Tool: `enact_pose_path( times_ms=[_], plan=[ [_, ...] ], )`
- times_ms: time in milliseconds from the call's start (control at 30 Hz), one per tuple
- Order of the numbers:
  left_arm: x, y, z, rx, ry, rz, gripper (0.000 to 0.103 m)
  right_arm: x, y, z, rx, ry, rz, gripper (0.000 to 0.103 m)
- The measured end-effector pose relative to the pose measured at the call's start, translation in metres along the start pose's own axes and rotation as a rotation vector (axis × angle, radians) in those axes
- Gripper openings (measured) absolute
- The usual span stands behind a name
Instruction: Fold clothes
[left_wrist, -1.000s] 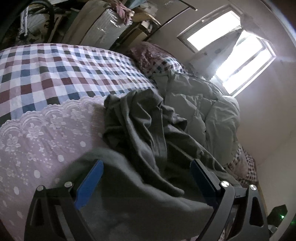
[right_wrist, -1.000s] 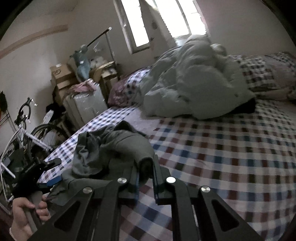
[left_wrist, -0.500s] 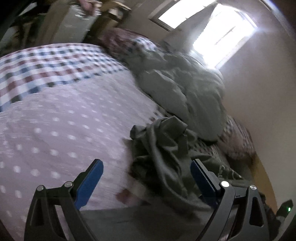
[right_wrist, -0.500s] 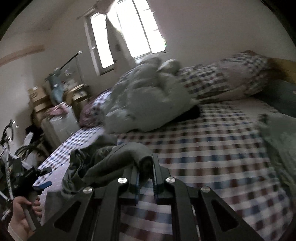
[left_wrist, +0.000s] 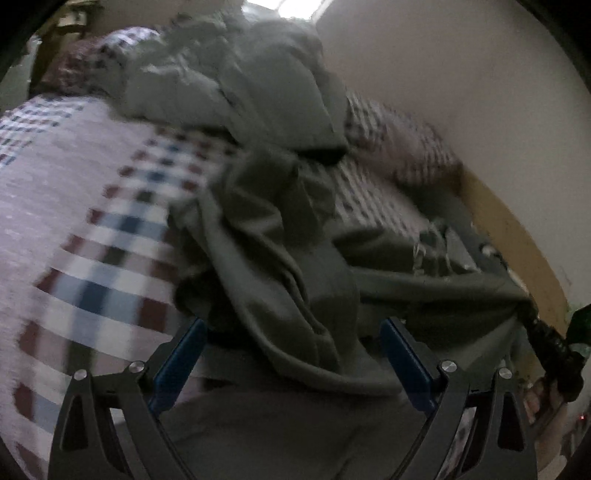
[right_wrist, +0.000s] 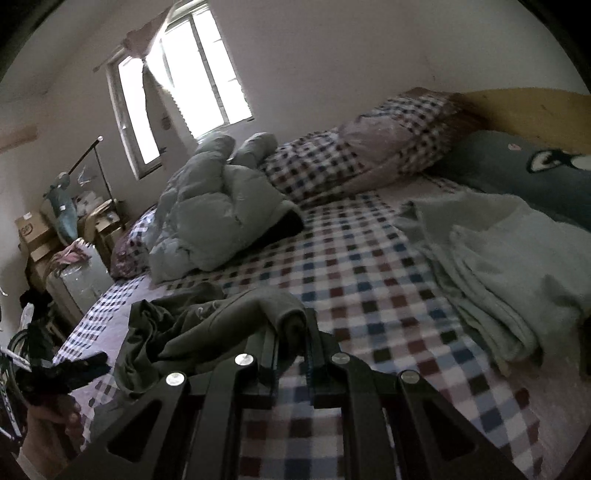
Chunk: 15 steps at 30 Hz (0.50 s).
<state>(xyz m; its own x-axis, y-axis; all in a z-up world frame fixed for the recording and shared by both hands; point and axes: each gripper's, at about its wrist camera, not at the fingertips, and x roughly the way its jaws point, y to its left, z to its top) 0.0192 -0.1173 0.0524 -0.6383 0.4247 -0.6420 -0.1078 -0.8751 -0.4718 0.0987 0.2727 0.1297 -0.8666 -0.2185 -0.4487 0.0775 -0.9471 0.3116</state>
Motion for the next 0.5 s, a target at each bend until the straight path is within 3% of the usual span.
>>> enact_pose_path(
  times_ms=[67,133,200,300,500],
  plan=[
    [0.007,-0.007,-0.001,-0.007,0.012,-0.020,0.079,-0.003,-0.008,-0.005,0.008,0.007,-0.004,0.010],
    [0.012,-0.011,-0.003,-0.026,0.018,-0.034,0.051,-0.003,-0.015,-0.012,0.007,0.021,-0.005,0.010],
    [0.014,-0.009,-0.003,-0.057,0.014,-0.028,0.035,0.002,-0.021,-0.021,0.003,0.041,-0.017,0.010],
    [0.016,-0.009,-0.003,-0.068,0.013,-0.007,0.026,0.012,-0.032,-0.035,0.024,0.077,-0.026,0.011],
    [0.022,-0.009,-0.002,-0.084,0.013,0.037,0.025,0.031,-0.047,-0.049,0.036,0.139,-0.054,0.011]
  ],
)
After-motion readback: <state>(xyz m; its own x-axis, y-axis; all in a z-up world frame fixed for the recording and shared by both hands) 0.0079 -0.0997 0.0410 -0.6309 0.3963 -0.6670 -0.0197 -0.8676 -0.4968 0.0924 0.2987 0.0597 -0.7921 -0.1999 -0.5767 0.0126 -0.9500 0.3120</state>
